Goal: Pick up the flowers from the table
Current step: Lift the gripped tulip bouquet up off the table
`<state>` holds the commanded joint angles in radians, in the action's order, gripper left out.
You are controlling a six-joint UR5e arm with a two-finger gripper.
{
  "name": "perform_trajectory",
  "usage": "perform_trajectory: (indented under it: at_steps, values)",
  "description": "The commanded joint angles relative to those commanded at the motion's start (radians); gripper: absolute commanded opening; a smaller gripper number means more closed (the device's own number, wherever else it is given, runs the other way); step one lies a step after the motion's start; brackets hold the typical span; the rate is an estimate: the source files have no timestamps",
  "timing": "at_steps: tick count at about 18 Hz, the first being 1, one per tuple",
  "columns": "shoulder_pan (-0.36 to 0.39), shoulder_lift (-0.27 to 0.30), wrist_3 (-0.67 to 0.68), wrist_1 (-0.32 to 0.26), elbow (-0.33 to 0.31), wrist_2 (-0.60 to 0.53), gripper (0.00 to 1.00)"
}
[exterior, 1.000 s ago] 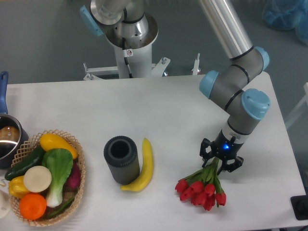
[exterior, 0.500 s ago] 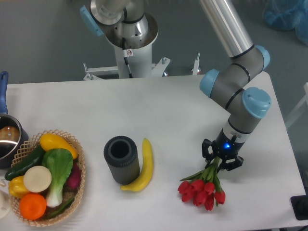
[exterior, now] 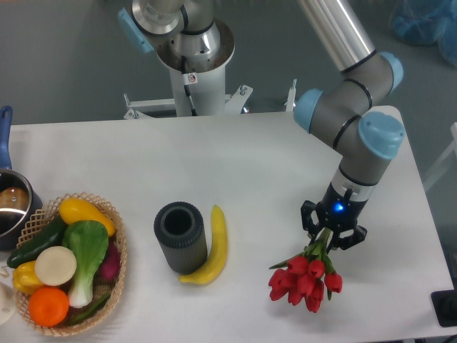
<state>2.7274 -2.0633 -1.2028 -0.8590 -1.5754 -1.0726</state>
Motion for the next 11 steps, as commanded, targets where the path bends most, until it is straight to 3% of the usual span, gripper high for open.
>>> perform_trajectory:
  at_steps: [11]
  values:
    - [-0.003, 0.172, 0.146, -0.002, -0.011, 0.232, 0.40]
